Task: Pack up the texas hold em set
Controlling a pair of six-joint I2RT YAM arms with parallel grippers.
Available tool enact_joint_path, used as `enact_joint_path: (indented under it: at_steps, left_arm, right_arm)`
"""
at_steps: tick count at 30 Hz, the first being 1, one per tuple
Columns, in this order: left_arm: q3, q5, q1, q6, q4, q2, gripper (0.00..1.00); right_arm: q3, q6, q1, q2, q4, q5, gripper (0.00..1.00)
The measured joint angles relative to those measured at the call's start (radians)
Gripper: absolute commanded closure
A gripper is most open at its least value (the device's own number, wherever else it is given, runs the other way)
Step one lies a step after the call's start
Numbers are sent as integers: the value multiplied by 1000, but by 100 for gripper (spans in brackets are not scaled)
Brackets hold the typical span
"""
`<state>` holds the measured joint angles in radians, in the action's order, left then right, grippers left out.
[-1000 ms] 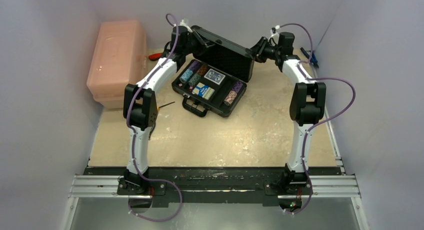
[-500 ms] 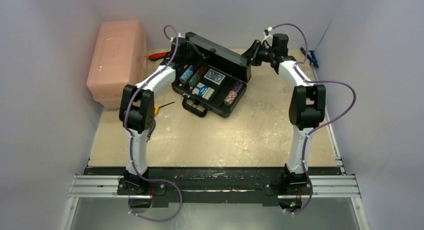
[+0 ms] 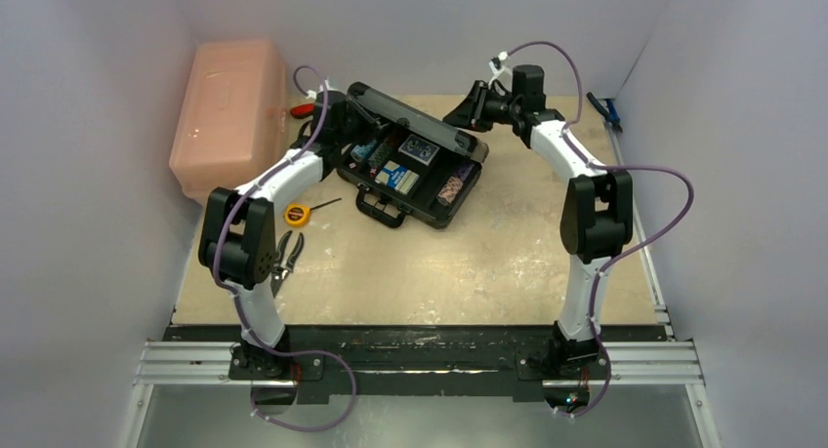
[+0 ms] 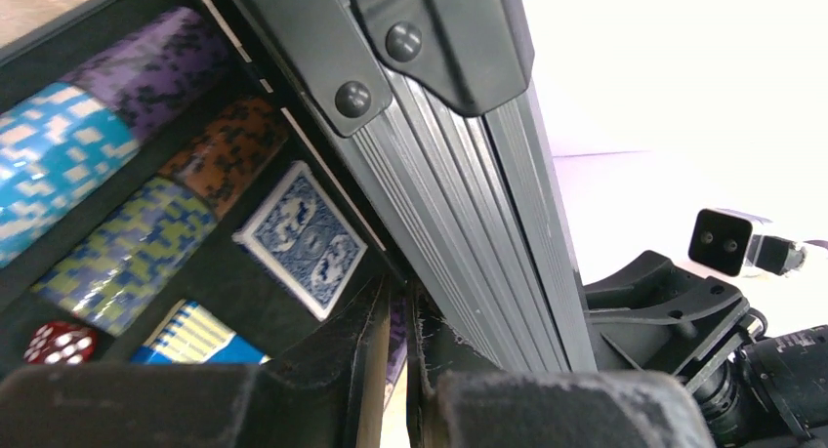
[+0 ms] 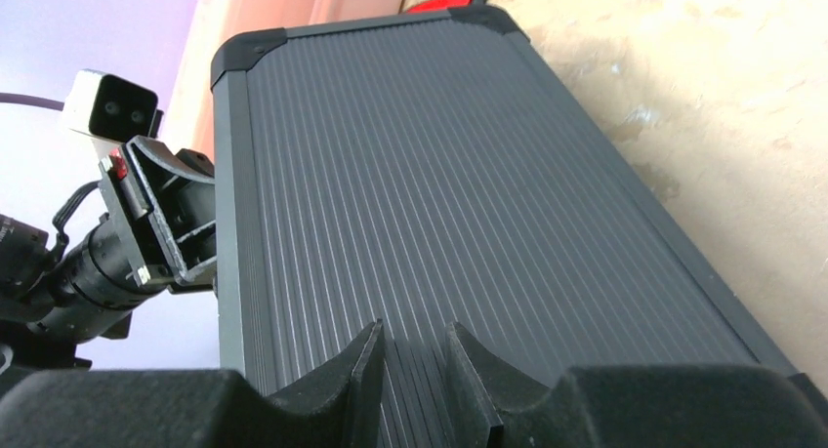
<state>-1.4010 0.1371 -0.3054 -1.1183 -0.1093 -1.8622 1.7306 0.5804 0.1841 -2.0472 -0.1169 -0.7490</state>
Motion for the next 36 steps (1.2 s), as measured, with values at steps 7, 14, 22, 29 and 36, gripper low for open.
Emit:
enact_joint_path:
  at_steps: [7, 14, 22, 29, 36]
  left_arm:
    - [127, -57, 18, 14, 50, 96, 91]
    - [218, -107, 48, 39, 119, 167, 92]
    - [310, -154, 64, 72, 187, 236, 92]
    - [405, -204, 70, 176, 286, 412, 55]
    - [561, -240, 71, 252, 331, 572, 38]
  right_arm:
    - [-42, -22, 44, 12, -3, 6, 67]
    - [-79, -40, 84, 20, -11, 6, 66]
    - [-103, -61, 117, 20, -56, 14, 62]
    - [-103, -89, 144, 20, -84, 34, 53]
    - [-89, -111, 198, 20, -121, 60, 52]
